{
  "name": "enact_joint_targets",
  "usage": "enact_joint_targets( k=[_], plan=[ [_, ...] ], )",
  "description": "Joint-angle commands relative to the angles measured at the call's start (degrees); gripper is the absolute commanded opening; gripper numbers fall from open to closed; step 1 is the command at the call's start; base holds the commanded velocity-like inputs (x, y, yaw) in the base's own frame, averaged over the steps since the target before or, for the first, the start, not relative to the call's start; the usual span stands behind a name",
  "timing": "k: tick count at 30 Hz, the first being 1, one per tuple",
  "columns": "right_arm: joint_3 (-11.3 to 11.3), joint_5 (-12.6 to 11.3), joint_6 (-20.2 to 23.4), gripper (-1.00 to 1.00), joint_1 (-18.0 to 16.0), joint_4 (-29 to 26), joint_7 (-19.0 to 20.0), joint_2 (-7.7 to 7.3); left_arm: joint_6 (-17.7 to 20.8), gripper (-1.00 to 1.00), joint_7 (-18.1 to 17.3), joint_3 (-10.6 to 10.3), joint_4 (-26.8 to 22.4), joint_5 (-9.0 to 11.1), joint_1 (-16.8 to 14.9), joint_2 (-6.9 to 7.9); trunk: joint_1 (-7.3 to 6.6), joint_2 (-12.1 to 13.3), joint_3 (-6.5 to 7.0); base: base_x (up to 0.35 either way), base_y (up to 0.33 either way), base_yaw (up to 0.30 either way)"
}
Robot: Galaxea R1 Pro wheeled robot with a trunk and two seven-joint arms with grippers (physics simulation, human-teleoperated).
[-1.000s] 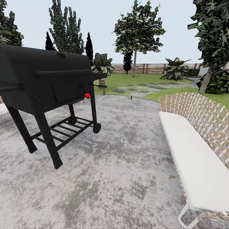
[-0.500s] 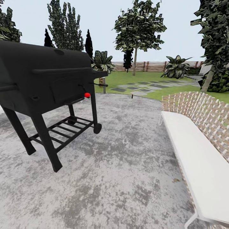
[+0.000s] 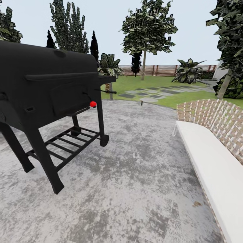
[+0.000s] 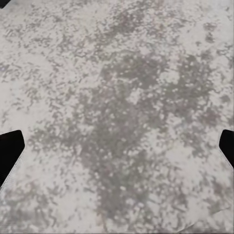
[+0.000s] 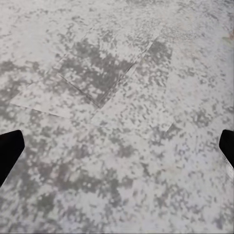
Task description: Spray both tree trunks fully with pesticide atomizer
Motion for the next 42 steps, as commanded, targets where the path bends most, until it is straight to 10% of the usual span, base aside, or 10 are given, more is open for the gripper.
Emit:
enact_joint_targets(
  k=[1, 42],
  plan=[
    [0.0, 0.0, 0.0, 1.0, 0.0, 0.0, 0.0, 0.0, 0.0, 1.0, 0.0, 0.0, 0.0, 0.0, 0.0, 0.0, 0.0, 0.0, 0.0, 0.337, 0.008, -0.017],
    [0.3, 0.2, 0.0, 1.0, 0.0, 0.4, 0.3, 0.0, 0.0, 1.0, 0.0, 0.0, 0.1, 0.0, 0.0, 0.18, 0.0, 0.0, 0.0, 0.338, 0.0, -0.191]
  ],
)
